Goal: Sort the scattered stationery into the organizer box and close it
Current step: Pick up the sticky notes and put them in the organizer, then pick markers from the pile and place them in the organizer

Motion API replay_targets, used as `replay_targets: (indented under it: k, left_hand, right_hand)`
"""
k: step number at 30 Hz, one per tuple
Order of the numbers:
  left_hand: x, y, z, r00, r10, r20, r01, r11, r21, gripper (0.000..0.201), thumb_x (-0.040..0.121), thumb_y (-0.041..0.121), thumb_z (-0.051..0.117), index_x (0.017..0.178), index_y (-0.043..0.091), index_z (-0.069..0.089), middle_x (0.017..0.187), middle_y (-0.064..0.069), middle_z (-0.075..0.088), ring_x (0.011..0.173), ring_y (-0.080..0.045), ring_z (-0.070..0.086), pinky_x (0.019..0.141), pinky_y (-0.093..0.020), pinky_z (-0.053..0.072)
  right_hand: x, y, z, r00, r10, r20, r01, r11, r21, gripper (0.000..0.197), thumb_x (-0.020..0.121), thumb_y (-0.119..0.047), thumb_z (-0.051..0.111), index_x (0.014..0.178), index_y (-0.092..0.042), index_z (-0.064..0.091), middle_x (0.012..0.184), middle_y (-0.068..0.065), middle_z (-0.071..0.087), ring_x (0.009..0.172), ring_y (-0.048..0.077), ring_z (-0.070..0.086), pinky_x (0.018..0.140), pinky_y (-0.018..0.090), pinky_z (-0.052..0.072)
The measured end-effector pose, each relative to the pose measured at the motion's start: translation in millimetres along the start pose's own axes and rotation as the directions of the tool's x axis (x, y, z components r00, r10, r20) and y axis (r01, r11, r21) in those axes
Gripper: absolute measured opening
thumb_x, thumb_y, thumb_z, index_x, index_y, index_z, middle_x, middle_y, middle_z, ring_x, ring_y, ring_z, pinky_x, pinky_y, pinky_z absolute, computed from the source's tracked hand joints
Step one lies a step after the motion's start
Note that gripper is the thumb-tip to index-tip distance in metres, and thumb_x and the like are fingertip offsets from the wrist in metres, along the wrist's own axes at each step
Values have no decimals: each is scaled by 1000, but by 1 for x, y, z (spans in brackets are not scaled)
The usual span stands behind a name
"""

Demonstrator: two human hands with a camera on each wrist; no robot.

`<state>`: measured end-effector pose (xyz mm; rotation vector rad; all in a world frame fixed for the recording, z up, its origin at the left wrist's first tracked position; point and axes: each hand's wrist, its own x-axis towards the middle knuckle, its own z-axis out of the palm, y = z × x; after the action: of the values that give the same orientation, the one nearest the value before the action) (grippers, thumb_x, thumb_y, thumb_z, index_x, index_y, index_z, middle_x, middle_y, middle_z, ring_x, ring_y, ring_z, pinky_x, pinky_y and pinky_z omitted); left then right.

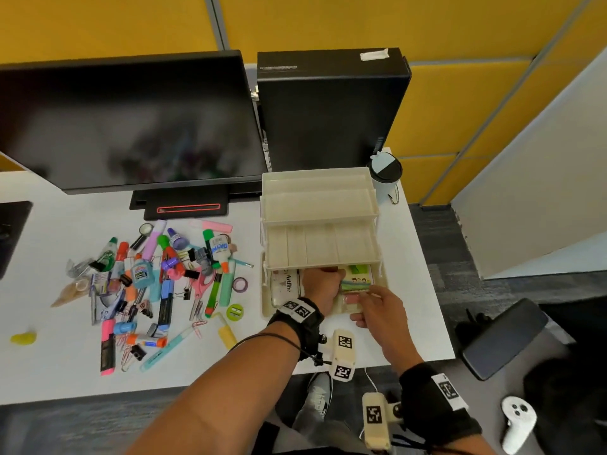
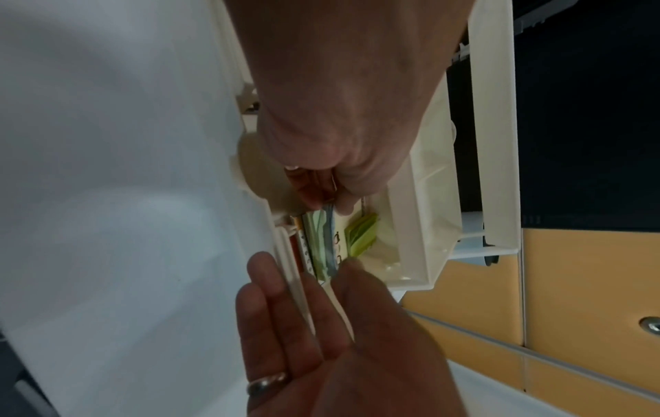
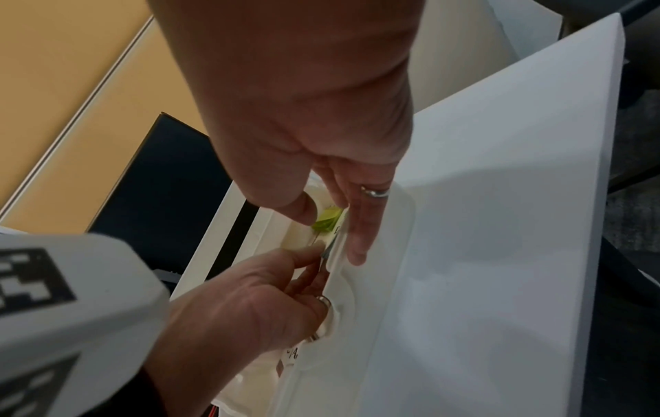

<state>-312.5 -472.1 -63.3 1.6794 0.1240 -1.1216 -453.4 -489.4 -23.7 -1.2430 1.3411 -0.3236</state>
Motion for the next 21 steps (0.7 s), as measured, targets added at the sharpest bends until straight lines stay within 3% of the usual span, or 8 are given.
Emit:
replay_targets:
  k: [3, 8, 10, 13, 15, 17, 19, 21]
  left_hand:
    - [11, -11, 5, 999, 36, -21, -36, 999, -20, 16, 68, 10, 84, 82, 14, 78, 86, -2, 79, 84, -23, 77, 80, -45, 64]
    - [4, -4, 7, 999, 50, -19, -49, 999, 16, 13, 69, 7, 77, 80, 14, 76, 85, -3, 78, 82, -22, 75, 77, -42, 64]
    - [2, 0, 5, 999, 46, 29, -47, 998, 34, 11, 73, 3, 72, 78, 12, 75, 87, -8, 77, 83, -24, 74, 78, -39, 64]
    - [-7, 4, -8, 984, 67, 164, -92, 984, 150, 16, 82, 0, 63, 89, 2, 77, 93, -10, 77, 89, -20, 73, 86, -39, 61]
    - [-19, 8, -23, 965, 115, 234, -183, 939, 293, 21, 83, 1, 56, 90, -4, 75, 93, -15, 75, 83, -18, 68, 78, -38, 58]
    - [-35, 14, -45, 949, 178, 261, -276, 869, 410, 21, 88, 6, 55, 90, -2, 75, 88, -10, 72, 80, -15, 62, 73, -31, 51]
    - [-48, 21, -59, 924, 249, 290, -367, 789, 493, 20, 92, 11, 61, 101, 5, 77, 97, 2, 72, 87, -9, 64, 80, -26, 52]
    - [-62, 30, -82, 905, 299, 303, -421, 729, 539, 22, 94, 16, 64, 112, 12, 76, 112, 3, 73, 95, -9, 66, 85, -23, 54]
  right_hand:
    - [1, 0, -3, 1000, 4, 22, -2, 998, -70, 19, 102, -19, 60, 119, -12, 63, 102, 7, 77, 74, 22, 77, 73, 40, 65]
    - [1, -2, -7, 997, -29, 66, 39, 987, -158, 11, 102, -19, 61, 105, -14, 71, 96, 4, 78, 71, 18, 77, 75, 42, 65]
    - [0, -4, -8, 997, -37, 71, 49, 984, -172, 9, 102, -19, 62, 101, -17, 71, 94, 3, 78, 69, 18, 77, 73, 41, 65]
    - [-4, -6, -8, 991, -131, 16, 131, 969, -209, 10, 102, -18, 62, 100, -16, 72, 91, -1, 78, 62, 17, 75, 64, 38, 63]
    - [-6, -8, -8, 976, -214, -45, 197, 952, -235, 11, 103, -20, 61, 102, -17, 71, 87, -5, 78, 58, 13, 72, 56, 27, 58]
    - [-7, -12, -2, 960, -274, -49, 256, 938, -234, 10, 103, -20, 60, 103, -19, 71, 82, -7, 78, 60, 10, 71, 53, 20, 55]
    - [-7, -16, 1, 951, -306, -44, 290, 932, -215, 11, 103, -19, 61, 103, -18, 72, 78, -5, 78, 63, 9, 71, 55, 23, 56]
    - [-11, -21, 16, 941, -338, 6, 332, 920, -208, 11, 101, -16, 62, 103, -15, 73, 76, -1, 76, 60, 9, 68, 54, 18, 53]
